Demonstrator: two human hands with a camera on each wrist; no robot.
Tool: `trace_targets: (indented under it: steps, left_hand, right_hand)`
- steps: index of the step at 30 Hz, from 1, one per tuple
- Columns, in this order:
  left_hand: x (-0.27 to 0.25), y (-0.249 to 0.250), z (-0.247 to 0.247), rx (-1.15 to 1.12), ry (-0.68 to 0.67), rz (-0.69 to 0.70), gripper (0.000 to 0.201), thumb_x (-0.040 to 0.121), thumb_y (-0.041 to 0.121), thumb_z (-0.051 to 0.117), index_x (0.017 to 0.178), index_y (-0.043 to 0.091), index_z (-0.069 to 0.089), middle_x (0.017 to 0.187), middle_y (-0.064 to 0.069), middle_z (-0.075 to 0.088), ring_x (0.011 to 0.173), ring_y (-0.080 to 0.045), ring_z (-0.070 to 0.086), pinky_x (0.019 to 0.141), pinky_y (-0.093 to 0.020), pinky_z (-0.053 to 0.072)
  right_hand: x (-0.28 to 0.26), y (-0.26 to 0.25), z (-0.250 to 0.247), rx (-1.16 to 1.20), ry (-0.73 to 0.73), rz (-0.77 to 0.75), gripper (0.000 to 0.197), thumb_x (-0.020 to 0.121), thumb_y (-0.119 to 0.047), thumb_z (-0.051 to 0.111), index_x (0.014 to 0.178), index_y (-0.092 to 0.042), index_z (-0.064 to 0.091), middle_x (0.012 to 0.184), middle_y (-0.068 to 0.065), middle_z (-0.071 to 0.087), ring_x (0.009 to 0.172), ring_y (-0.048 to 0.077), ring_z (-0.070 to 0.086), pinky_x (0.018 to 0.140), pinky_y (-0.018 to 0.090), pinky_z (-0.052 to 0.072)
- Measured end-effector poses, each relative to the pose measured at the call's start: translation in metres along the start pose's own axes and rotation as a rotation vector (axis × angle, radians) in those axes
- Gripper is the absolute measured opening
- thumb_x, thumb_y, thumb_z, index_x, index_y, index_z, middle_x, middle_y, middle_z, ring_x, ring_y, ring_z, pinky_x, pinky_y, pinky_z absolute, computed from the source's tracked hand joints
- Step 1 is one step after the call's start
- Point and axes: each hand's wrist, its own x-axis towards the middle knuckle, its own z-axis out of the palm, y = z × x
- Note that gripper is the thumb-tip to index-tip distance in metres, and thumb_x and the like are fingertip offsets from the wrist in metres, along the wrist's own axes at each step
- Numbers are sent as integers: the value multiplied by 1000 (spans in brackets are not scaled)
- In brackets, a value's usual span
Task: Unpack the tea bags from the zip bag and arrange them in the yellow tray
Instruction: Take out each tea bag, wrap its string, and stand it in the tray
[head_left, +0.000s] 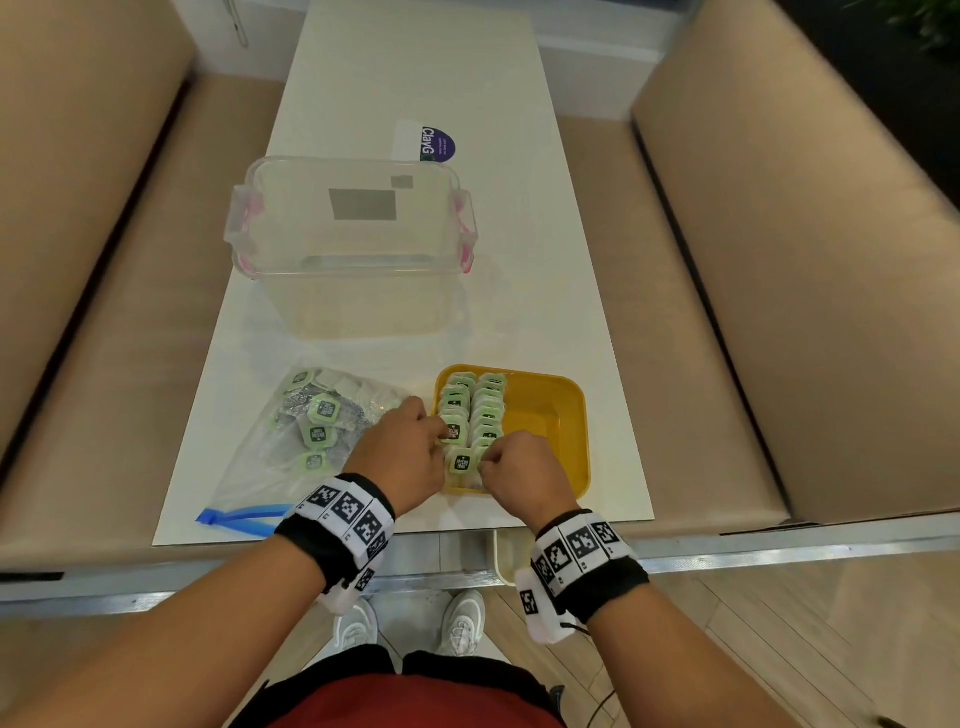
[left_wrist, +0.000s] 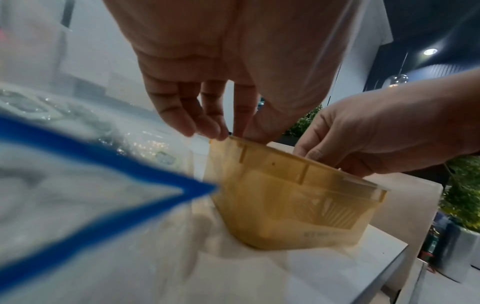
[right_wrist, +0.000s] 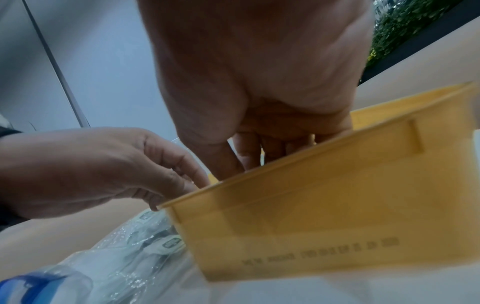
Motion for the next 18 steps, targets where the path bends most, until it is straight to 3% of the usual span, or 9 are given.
trace_targets:
  steps: [3, 7, 9, 12, 15, 18]
  left_hand:
    - [0, 2, -1, -82, -32, -39, 30, 92, 21, 57, 118, 17, 71, 104, -4, 59, 95, -27, 61, 82, -39, 52]
    - [1, 2, -2, -166, -11, -104, 29, 92, 17, 58, 117, 17, 73, 88, 1, 58, 89, -23, 60, 78, -28, 47]
    - [2, 2, -1, -184, 5, -119, 29, 92, 18, 59, 117, 18, 74, 85, 0, 60, 82, -19, 58, 74, -24, 43]
    - [1, 3, -1, -228, 18, -133, 28, 93, 19, 60, 117, 18, 74, 82, -1, 64, 75, -14, 53, 69, -19, 38]
    - [0, 4, -1, -273, 12, -146, 28, 94, 19, 60, 118, 19, 74, 76, 1, 65, 72, -14, 58, 58, -11, 35]
    - [-2, 5, -2, -301, -6, -148, 27, 94, 17, 62, 118, 20, 73, 80, -2, 68, 75, -16, 62, 56, -3, 31]
  right_hand:
    - [1, -4, 1, -17, -13, 22, 19, 82, -21, 58, 84, -12, 75, 86, 7, 71, 81, 26, 66, 67, 34, 57]
    - [3, -9, 2, -4, -7, 63, 18, 82, -18, 57, 86, -11, 74, 88, 7, 70, 79, 26, 65, 58, 28, 48]
    - [2, -12, 2, 11, -7, 64, 16, 83, -17, 60, 86, -11, 75, 89, 7, 69, 79, 25, 64, 59, 26, 45]
    - [3, -15, 5, 35, -1, 56, 12, 83, -19, 66, 85, -11, 75, 88, 7, 70, 81, 25, 66, 62, 28, 50]
    - [4, -19, 8, 41, 31, 54, 12, 83, -18, 66, 86, -9, 74, 88, 9, 71, 79, 25, 66, 62, 27, 50]
    - [4, -21, 7, 67, 74, 43, 14, 85, -12, 63, 92, -8, 73, 93, 10, 71, 84, 25, 66, 64, 26, 49]
